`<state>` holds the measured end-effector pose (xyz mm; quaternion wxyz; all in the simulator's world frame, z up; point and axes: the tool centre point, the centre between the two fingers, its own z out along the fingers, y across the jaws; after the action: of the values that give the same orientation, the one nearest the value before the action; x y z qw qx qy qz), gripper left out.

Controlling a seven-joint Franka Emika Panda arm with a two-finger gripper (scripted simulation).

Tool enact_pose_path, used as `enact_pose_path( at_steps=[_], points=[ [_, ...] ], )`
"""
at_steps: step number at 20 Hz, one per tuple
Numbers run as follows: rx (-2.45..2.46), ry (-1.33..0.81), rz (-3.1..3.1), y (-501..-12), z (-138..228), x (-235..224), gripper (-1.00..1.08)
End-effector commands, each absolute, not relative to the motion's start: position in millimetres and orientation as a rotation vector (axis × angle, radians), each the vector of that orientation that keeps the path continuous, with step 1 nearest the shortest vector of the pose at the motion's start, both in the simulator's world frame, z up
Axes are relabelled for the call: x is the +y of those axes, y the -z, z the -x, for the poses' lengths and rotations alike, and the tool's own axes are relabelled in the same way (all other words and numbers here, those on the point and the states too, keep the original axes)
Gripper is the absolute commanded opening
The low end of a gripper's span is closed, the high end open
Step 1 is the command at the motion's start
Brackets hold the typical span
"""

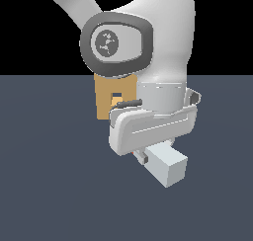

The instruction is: Insert the peg into the horizontal hole in a box.

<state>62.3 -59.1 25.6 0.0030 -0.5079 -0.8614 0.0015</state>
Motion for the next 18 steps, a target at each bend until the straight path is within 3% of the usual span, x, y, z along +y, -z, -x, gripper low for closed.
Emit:
enact_pose_path(
  at_steps=[1,18],
  points=[
    [-2.689,0.000,1.623,-31.7,-58.4,-54.3,-1.00],
    [-2.438,0.001,1.981,-70.4,7.4,16.5,-1.00]
  ],
)
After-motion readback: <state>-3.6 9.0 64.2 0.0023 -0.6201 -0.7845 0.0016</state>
